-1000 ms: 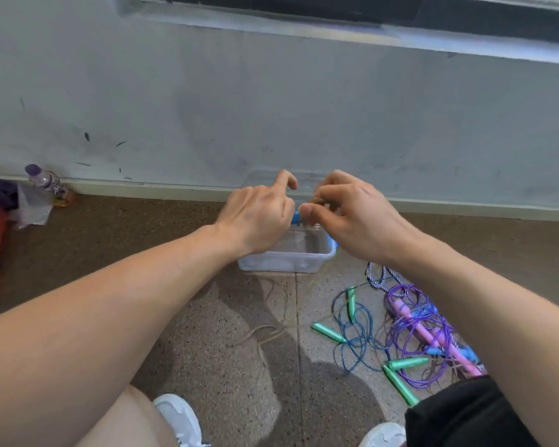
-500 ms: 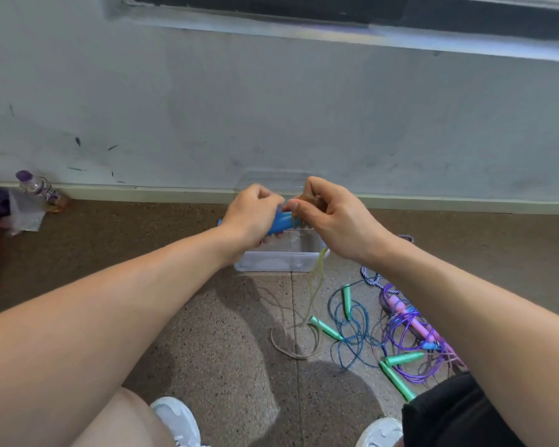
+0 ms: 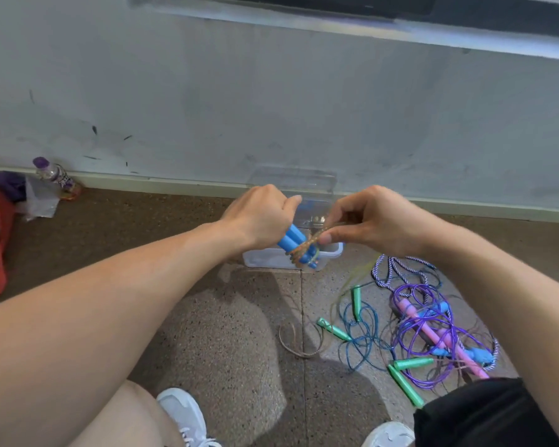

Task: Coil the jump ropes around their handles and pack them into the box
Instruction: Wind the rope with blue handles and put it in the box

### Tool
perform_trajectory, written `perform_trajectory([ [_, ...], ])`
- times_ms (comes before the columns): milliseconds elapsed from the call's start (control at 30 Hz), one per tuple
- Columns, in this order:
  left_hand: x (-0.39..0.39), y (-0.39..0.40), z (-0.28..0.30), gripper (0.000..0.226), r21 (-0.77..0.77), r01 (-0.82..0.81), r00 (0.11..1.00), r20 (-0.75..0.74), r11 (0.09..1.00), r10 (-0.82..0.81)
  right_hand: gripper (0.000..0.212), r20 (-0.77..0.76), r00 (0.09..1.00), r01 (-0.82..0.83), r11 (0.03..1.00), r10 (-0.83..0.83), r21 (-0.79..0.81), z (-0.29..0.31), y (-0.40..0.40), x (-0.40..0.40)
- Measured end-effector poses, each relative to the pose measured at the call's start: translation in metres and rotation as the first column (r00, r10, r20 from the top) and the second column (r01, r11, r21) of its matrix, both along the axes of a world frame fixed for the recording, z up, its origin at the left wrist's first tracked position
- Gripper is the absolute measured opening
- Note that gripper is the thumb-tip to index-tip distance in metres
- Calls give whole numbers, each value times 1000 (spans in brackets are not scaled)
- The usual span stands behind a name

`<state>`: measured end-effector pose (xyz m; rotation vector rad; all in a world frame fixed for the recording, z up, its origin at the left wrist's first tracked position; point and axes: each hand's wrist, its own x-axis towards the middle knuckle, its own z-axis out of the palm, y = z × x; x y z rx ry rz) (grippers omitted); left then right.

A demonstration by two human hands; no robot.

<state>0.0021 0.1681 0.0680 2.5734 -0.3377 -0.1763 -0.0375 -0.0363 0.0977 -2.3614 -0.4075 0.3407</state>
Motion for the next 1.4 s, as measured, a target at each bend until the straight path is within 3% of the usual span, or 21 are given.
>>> perform_trajectory([
  [100,-3,0,6,63,-80,205,977,77,975,-199,21,-58,998,19,976,-6,218,7,-10,7],
  [200,-5,-6,10,63,-287,267,961,152,920,-231,18,-186,978,159,901,-90,403,-8,-14,12],
  [267,-5,-10,10,64,-426,183,977,176,886,-117,16,-281,953,239,848,-112,474,-28,-8,11],
  [333,0,-11,7,62,-533,-23,986,130,845,109,9,-328,929,325,800,-171,504,-46,8,8],
  [367,6,-9,4,61,-564,-140,969,90,814,229,17,-327,920,358,799,-215,483,-52,19,2],
  [467,25,1,-8,61,-533,-360,892,44,765,451,27,-294,939,258,930,-177,262,-56,55,-29],
  [533,33,9,-16,60,-447,-409,865,86,795,494,32,-288,956,96,987,-55,131,-49,75,-51],
  [600,31,14,-20,60,-343,-422,864,128,839,487,30,-203,979,46,994,-26,96,-27,82,-59],
  [700,23,12,-24,61,-260,-296,919,184,919,348,29,24,989,141,984,-144,109,7,62,-36],
  [800,11,2,-18,62,-329,-71,970,199,941,143,31,60,961,250,938,-272,239,15,27,0],
  [900,0,-12,-6,61,-412,77,973,228,908,21,31,-136,955,295,873,-262,389,-3,8,16],
  [967,-2,-17,-3,60,-473,81,975,219,877,28,30,-307,930,328,826,-200,458,-21,6,18],
  [1067,3,-17,-4,60,-608,-67,986,83,791,147,10,-467,871,420,726,-155,544,-44,12,16],
  [1133,7,-15,-6,60,-631,-208,962,6,747,273,26,-512,849,447,696,-131,562,-56,22,8],
  [1200,12,-11,-9,61,-580,-334,913,-4,743,407,23,-449,874,419,755,-185,504,-58,39,-3],
  [1300,24,2,-15,60,-460,-441,857,40,771,514,28,-184,961,241,952,-207,188,-45,60,-24],
  [1400,31,16,-17,60,-313,-476,844,98,822,527,31,75,992,106,993,-101,-59,-20,64,-36],
])
